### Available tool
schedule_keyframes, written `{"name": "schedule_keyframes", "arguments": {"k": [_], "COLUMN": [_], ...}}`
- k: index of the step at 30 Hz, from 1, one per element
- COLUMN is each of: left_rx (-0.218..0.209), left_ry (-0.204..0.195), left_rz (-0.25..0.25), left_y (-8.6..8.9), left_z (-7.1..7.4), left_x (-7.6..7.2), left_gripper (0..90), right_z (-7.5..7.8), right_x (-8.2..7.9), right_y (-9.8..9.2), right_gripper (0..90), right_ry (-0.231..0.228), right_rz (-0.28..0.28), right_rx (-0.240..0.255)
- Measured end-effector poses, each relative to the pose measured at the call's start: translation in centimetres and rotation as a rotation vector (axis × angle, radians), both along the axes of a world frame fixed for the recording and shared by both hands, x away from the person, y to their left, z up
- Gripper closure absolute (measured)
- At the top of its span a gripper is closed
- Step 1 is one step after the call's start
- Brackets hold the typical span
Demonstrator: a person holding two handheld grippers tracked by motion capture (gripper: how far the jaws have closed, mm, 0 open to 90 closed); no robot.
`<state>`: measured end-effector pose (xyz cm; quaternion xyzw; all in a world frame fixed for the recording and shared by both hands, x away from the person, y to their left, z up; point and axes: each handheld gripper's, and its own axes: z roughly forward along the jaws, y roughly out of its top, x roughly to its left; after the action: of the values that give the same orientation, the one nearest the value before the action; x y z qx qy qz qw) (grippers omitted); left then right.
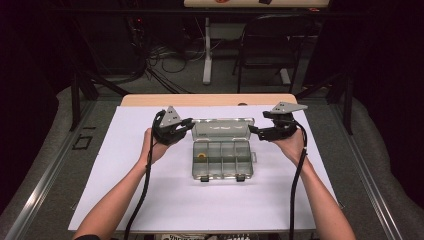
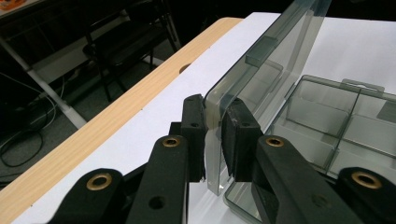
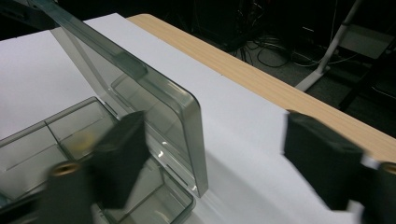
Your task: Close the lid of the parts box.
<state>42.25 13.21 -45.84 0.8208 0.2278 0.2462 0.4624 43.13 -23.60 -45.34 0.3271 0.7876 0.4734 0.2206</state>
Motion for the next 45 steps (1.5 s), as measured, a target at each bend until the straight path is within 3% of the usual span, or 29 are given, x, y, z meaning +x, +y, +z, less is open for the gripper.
{"name": "schedule_keyframes", "arguments": {"k": [5, 9, 22, 26, 32, 36, 41, 45], "left_rx": [-0.002, 0.003, 0.003, 0.028, 0.003, 0.019, 0.014, 0.038], "left_ry": [0.004, 0.007, 0.019, -0.008, -0.018, -0.044, -0.047, -0.063], "left_rz": [-0.008, -0.013, -0.026, -0.026, -0.02, -0.013, -0.015, -0.013], "left_y": [0.1, 0.1, 0.1, 0.0, 0.1, -0.1, 0.0, -0.2], "left_z": [0.0, 0.0, 0.0, -0.1, -0.4, -0.6, -0.7, -0.8], "left_x": [0.0, 0.0, -0.3, -0.8, -1.1, -1.7, -2.1, -2.5], "left_gripper": [79.6, 79.6, 79.0, 78.9, 78.4, 78.1, 77.6, 77.2], "right_z": [0.5, 0.4, 0.4, 0.5, 0.5, 0.5, 0.3, 0.2], "right_x": [-0.2, 0.0, -1.0, -1.4, -1.8, -2.2, -2.6, -2.9], "right_y": [1.0, 1.4, 1.8, 1.9, 2.1, 2.2, 2.3, 2.3], "right_gripper": [57.0, 69.1, 71.5, 71.4, 71.5, 71.6, 71.4, 71.2], "right_ry": [-0.002, 0.014, -0.009, -0.015, -0.026, -0.034, -0.044, -0.053], "right_rz": [0.001, 0.024, 0.029, 0.03, 0.033, 0.035, 0.036, 0.035], "right_rx": [-0.037, -0.028, -0.081, -0.103, -0.13, -0.149, -0.155, -0.163]}}
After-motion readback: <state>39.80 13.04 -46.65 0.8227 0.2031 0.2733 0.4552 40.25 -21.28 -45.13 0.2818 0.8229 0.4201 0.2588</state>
